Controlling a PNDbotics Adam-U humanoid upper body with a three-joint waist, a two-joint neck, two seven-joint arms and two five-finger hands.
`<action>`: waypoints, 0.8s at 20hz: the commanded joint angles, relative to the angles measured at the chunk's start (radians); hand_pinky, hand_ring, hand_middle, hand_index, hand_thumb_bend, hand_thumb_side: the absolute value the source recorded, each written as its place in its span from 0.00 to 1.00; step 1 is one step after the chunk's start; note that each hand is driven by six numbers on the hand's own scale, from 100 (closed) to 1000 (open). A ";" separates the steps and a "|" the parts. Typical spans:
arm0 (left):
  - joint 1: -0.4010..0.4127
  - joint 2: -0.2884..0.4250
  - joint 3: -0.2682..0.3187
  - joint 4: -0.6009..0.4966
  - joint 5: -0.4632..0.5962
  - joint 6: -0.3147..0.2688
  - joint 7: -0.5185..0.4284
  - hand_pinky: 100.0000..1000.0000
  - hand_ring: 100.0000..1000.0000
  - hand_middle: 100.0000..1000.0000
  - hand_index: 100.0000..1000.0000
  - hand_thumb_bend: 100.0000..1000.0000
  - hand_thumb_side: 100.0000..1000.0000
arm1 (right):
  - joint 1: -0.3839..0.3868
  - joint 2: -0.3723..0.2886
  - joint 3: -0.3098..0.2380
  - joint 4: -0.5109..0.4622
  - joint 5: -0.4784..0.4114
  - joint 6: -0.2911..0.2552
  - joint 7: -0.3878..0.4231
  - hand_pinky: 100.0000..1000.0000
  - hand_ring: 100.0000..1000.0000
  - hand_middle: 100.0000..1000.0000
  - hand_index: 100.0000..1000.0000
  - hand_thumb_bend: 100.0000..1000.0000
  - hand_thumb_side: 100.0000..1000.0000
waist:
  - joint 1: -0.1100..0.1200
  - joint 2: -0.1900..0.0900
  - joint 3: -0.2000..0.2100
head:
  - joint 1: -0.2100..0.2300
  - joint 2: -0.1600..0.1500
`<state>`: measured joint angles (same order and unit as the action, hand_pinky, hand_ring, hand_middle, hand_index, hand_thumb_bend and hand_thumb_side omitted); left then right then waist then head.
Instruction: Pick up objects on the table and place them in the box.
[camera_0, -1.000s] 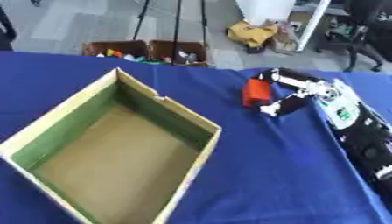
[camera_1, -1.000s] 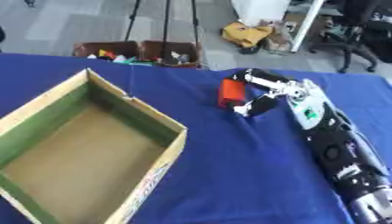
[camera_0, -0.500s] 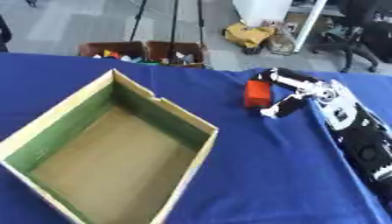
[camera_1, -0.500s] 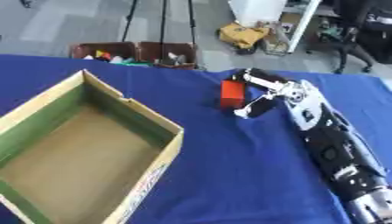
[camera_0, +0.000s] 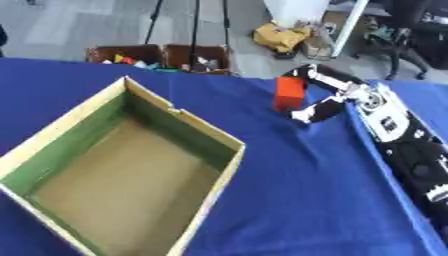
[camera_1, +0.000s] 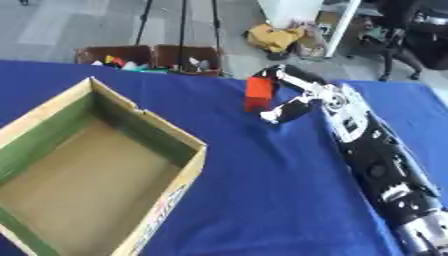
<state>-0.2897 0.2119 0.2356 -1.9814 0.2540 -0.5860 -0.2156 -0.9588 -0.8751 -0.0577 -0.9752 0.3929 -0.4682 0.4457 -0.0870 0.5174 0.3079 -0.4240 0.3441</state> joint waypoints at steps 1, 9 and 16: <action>0.004 0.030 0.008 -0.019 0.011 0.008 0.005 0.49 0.69 0.83 0.90 0.00 0.88 | -0.018 -0.047 0.002 -0.054 -0.046 0.002 -0.008 0.56 0.43 0.29 0.46 0.00 0.16 | -0.006 -0.061 -0.007 | 0.007 0.008; 0.013 0.054 0.012 -0.019 0.038 0.017 0.020 0.50 0.69 0.82 0.90 0.00 0.88 | -0.026 -0.061 0.046 -0.290 -0.250 0.062 -0.010 0.52 0.42 0.28 0.44 0.00 0.15 | -0.006 -0.105 -0.020 | 0.031 0.050; 0.011 0.080 0.012 -0.019 0.067 0.023 0.034 0.50 0.69 0.82 0.90 0.00 0.87 | -0.049 -0.012 0.115 -0.486 -0.320 0.146 -0.006 0.51 0.42 0.29 0.44 0.00 0.16 | -0.019 -0.141 -0.002 | 0.019 0.075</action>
<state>-0.2738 0.2616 0.2387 -1.9814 0.3133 -0.5634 -0.1876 -0.9836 -0.8700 0.0567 -1.4164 0.0910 -0.3356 0.4408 -0.0950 0.4194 0.3077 -0.4008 0.4140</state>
